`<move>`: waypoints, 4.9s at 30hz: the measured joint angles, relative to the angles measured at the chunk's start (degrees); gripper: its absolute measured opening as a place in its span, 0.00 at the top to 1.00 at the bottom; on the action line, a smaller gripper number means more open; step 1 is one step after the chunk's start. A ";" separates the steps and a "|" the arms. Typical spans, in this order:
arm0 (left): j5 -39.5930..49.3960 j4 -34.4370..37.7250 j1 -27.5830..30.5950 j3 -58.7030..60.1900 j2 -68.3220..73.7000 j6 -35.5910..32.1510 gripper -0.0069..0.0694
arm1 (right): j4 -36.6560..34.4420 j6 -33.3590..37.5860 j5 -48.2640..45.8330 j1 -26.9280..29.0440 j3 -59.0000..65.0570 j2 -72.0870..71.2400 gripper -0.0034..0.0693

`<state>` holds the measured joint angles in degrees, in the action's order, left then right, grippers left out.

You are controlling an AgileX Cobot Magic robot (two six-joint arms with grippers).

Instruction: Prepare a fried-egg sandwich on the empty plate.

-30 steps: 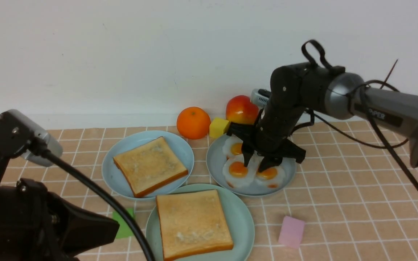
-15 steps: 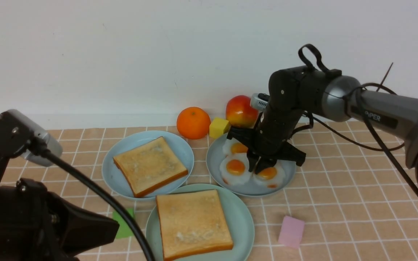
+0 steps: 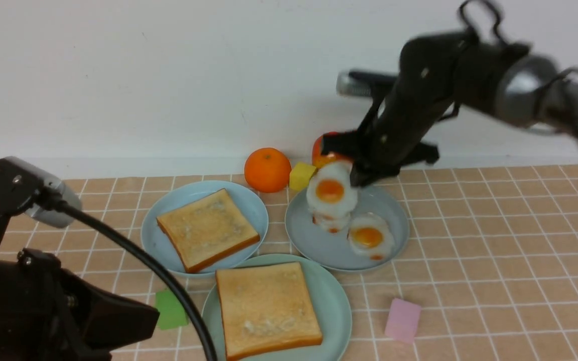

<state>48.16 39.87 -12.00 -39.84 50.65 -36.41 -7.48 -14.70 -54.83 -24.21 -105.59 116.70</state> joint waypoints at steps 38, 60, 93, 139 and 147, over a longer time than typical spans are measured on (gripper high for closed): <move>-16.15 -2.16 0.00 0.00 1.24 13.68 0.79 | -12.90 21.40 4.24 -8.42 13.09 -4.89 0.45; -14.50 -7.05 6.31 -29.82 53.90 44.51 0.42 | -27.19 47.06 -3.43 -8.42 33.37 -43.01 0.67; -10.59 -10.30 6.31 -36.17 54.32 46.25 0.90 | -29.45 48.87 -5.83 -8.42 42.97 -50.34 0.96; -18.67 -3.87 -8.23 -11.01 37.22 38.58 0.35 | -23.33 37.16 -5.10 -8.42 43.50 -52.03 0.89; -9.27 -9.21 -8.23 -11.01 24.11 38.44 0.33 | -12.26 24.44 1.05 -8.42 49.15 -63.70 0.87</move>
<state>38.89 30.66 -20.23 -50.85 74.76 2.02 -19.74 9.73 -53.78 -32.63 -56.44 53.00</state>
